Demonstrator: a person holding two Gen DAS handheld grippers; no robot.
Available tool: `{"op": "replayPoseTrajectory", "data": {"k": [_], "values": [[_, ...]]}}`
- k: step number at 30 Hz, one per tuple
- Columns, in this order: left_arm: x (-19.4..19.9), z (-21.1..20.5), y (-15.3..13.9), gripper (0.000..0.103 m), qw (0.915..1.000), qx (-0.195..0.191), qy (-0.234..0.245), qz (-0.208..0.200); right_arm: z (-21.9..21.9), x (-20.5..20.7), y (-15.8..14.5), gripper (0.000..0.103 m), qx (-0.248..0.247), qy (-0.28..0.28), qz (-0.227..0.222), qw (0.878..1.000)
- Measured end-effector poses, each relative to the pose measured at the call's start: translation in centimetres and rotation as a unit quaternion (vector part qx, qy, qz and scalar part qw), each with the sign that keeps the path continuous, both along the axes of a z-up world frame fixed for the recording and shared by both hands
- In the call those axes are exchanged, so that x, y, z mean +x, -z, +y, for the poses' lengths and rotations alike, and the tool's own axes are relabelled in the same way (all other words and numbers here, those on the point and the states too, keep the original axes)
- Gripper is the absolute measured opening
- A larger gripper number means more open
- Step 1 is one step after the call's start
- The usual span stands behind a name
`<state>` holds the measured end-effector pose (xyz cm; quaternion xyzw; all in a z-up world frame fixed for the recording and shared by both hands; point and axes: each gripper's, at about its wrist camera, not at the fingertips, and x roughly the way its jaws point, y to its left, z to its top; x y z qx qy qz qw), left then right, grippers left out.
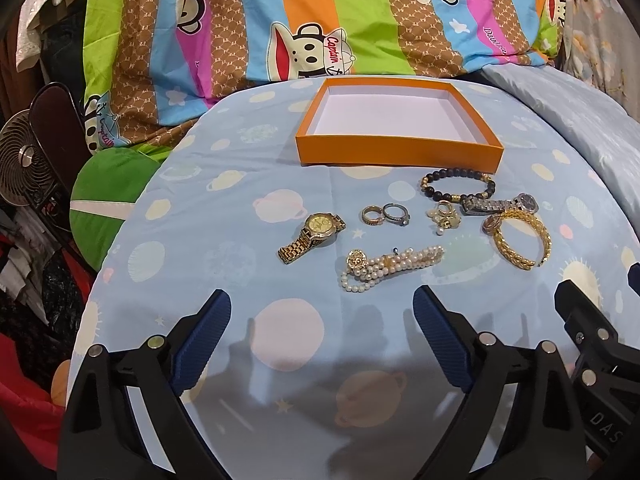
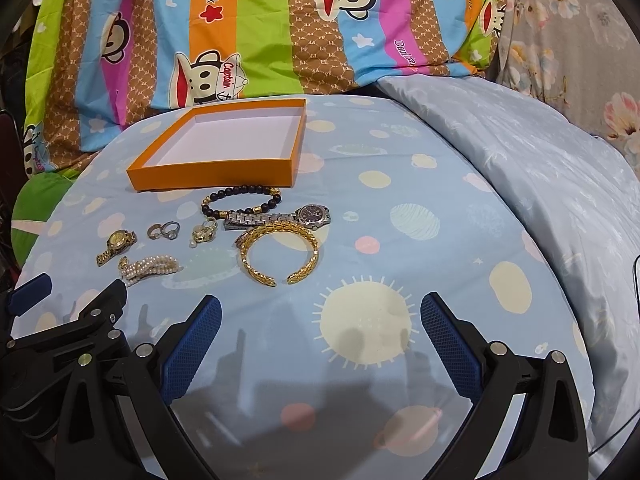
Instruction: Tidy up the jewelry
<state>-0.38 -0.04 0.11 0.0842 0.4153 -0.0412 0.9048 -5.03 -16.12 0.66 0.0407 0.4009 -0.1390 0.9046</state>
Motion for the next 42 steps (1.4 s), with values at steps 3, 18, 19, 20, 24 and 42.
{"op": "replayPoseTrajectory", "data": {"k": [3, 18, 19, 20, 24, 42], "values": [[-0.02, -0.01, -0.01, 0.090, 1.0000, -0.001, 0.000, 0.001, 0.01, 0.03, 0.03, 0.098, 0.000, 0.000, 0.000, 1.000], [-0.03, -0.19, 0.21, 0.089, 1.0000, -0.002, 0.001, 0.002, 0.11, 0.13, 0.09, 0.098, -0.001, 0.000, 0.001, 1.000], [0.01, -0.22, 0.24, 0.089, 1.0000, -0.002, 0.001, 0.002, 0.11, 0.15, 0.10, 0.098, -0.001, 0.000, 0.001, 1.000], [0.01, -0.23, 0.24, 0.089, 1.0000, -0.002, 0.001, 0.002, 0.11, 0.15, 0.09, 0.098, 0.000, 0.000, 0.001, 1.000], [0.02, -0.24, 0.26, 0.089, 1.0000, -0.002, 0.001, 0.002, 0.13, 0.18, 0.07, 0.098, 0.000, 0.000, 0.001, 1.000], [0.08, -0.42, 0.44, 0.086, 1.0000, -0.005, 0.004, 0.005, 0.14, 0.26, 0.11, 0.098, -0.001, 0.000, 0.002, 1.000]]}}
